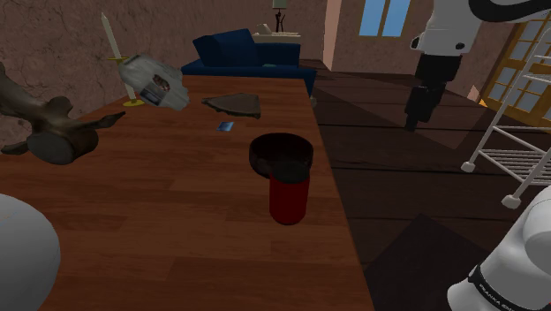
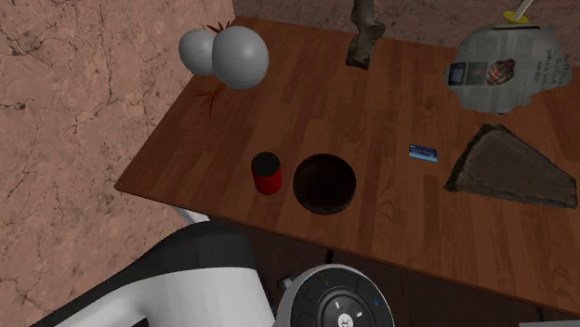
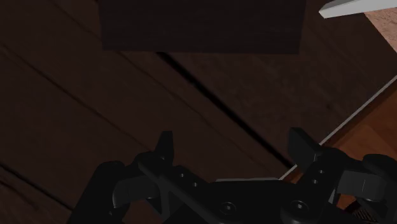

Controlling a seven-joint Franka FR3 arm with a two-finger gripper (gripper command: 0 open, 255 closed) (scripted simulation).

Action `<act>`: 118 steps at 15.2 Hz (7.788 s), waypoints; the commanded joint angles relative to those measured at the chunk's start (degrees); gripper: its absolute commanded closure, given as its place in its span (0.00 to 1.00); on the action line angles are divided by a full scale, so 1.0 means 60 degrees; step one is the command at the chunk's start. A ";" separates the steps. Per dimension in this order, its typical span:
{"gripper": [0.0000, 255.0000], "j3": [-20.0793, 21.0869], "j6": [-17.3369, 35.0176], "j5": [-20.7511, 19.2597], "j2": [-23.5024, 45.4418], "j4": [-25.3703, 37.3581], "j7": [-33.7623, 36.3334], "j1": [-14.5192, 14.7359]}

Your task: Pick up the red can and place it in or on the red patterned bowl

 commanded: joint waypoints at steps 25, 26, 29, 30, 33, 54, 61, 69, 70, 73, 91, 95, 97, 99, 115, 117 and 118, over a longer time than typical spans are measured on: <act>0.00 0.4553 0.3391 0.1788 0.3085 0.1909 0.3561 0.1568; 0.00 0.4764 0.3517 0.1726 0.3303 0.2093 0.3736 0.1576; 0.00 0.5099 0.3821 0.1605 0.3661 0.2272 0.4004 0.1581; 0.00 0.5126 0.3951 0.1602 0.3693 0.2173 0.4010 0.1580; 0.00 0.5211 0.4343 0.1589 0.3803 0.1887 0.4032 0.1574; 1.00 0.5265 0.4551 0.1563 0.3897 0.1768 0.4056 0.1562; 1.00 0.5136 0.3653 0.1503 0.3849 0.2619 0.4065 0.1519; 1.00 0.5037 0.2640 0.1394 0.3934 0.3709 0.4117 0.1448; 1.00 0.5029 0.2514 0.1377 0.3955 0.3855 0.4127 0.1438; 1.00 0.5011 0.2135 0.1324 0.4033 0.4306 0.4161 0.1407; 1.00 0.4200 0.0555 0.0470 0.5913 0.7464 0.2905 0.0603; 1.00 0.3985 0.0420 0.0227 0.6583 0.8181 0.2466 0.0378; 1.00 0.3960 0.0708 0.0288 0.6451 0.7772 0.2418 0.0369; 1.00 0.3940 0.0989 0.0342 0.6332 0.7382 0.2374 0.0363; 1.00 0.3893 0.2850 0.0582 0.5835 0.5059 0.2164 0.0383; 1.00 0.3893 0.2849 0.0582 0.5836 0.5059 0.2164 0.0383; 1.00 0.3893 0.2849 0.0582 0.5836 0.5059 0.2164 0.0383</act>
